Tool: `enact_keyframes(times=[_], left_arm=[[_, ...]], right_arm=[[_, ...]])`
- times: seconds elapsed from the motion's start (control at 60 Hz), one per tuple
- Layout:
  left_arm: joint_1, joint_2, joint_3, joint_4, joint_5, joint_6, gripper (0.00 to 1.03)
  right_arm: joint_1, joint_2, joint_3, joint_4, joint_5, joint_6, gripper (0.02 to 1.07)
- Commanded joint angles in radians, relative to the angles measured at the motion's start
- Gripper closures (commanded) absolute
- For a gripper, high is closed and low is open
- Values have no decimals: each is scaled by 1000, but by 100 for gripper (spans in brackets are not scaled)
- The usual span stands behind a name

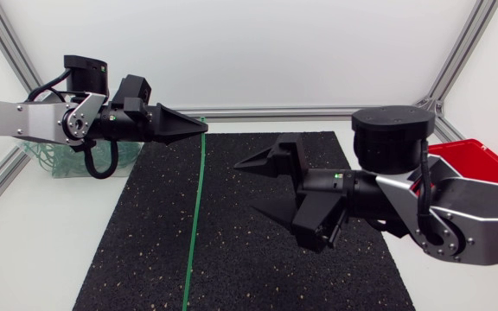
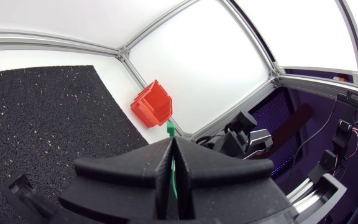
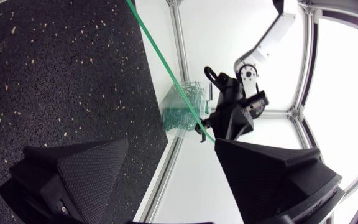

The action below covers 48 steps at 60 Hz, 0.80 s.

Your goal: Take a green cable tie from the red box, thread the tail through the head to close it, then place it in the transparent bin on the left.

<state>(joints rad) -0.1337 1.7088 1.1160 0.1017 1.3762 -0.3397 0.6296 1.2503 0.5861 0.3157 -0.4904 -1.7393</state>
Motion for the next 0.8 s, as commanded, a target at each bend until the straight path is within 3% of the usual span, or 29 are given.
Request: enact_keyframes(times=[0.0,0.217,0.483,0.633,0.783], left_arm=[[3,32,25,-3,14,10,100],[-4,43,21,-13,14,10,100],[-14,40,15,-31,14,10,100],[-29,40,2,-31,14,11,100],[-40,40,-2,-31,14,11,100]], right_arm=[[62,15,-39,13,18,-74,6],[157,26,-48,6,3,-114,6],[297,51,-92,48,52,-112,6],[343,132,-131,209,70,-121,12],[367,166,-150,276,78,-117,22]])
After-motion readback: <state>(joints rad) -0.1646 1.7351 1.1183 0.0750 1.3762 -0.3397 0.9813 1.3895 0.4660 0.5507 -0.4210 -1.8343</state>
